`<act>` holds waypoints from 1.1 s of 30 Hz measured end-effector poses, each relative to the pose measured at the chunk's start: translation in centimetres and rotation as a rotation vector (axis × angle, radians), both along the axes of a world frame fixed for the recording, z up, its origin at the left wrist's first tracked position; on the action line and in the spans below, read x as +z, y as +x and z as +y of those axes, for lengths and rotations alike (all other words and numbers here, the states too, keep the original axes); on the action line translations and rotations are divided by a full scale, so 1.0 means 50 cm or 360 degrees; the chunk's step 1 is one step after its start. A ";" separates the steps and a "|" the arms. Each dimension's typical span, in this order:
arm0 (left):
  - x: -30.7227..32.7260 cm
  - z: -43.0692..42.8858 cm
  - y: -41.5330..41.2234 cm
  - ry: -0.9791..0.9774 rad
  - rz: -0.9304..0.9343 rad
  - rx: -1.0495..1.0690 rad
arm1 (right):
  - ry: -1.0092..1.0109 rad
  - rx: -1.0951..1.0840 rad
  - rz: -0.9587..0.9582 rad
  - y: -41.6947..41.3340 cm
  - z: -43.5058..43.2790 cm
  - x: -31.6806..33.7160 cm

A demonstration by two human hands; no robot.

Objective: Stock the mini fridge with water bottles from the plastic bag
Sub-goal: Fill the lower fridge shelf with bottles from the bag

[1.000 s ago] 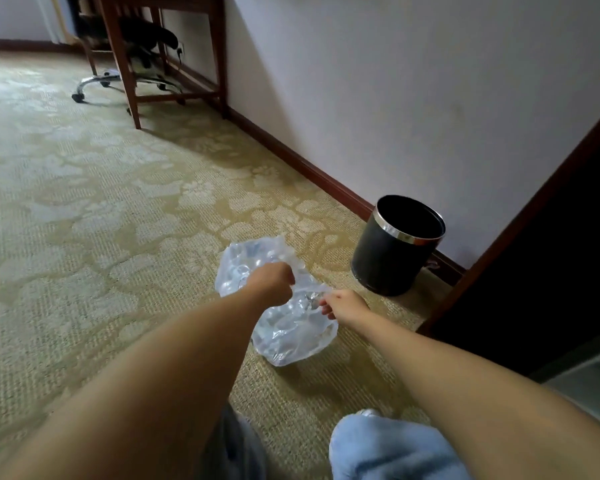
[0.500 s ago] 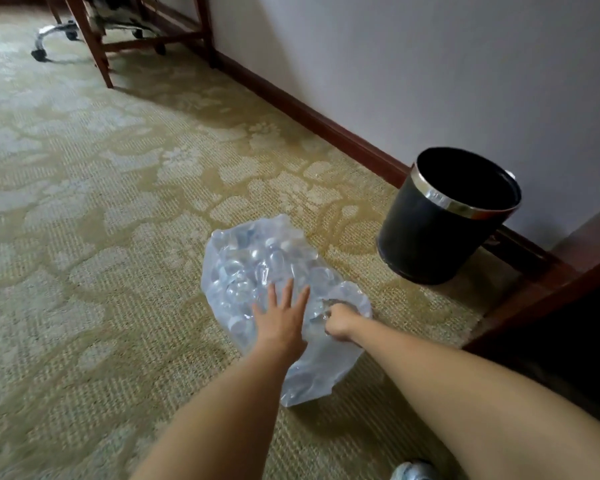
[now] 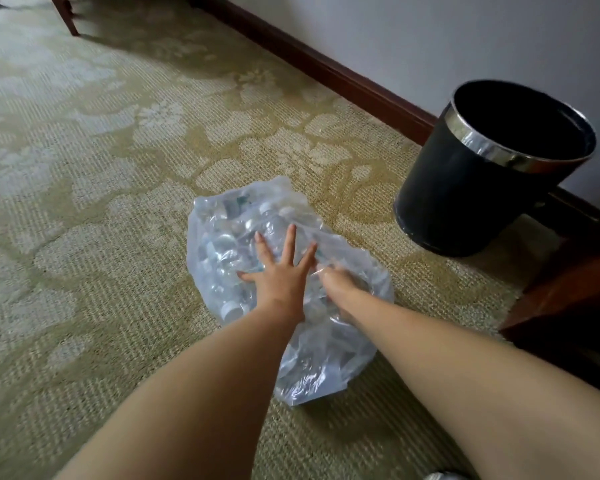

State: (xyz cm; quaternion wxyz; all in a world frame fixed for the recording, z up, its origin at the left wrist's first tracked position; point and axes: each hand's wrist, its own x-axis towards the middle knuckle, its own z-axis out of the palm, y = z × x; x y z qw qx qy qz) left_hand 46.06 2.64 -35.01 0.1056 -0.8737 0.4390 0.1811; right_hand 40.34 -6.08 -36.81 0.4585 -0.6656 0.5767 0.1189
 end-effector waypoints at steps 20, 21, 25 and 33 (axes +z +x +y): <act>0.007 -0.012 0.002 0.0101 -0.0438 -0.1111 | 0.0358 0.0027 -0.0275 -0.095 0.000 -0.009; 0.012 -0.010 0.010 0.0048 -0.0277 -0.1215 | 0.0414 0.0041 -0.0284 -0.105 0.003 -0.007; 0.018 -0.006 0.023 -0.0156 0.0070 -0.1414 | 0.0668 -0.0065 -0.0560 -0.137 0.020 -0.005; -0.013 -0.016 -0.017 -0.0473 0.0128 -0.1240 | 0.0854 -0.0218 -0.0794 -0.212 0.005 0.036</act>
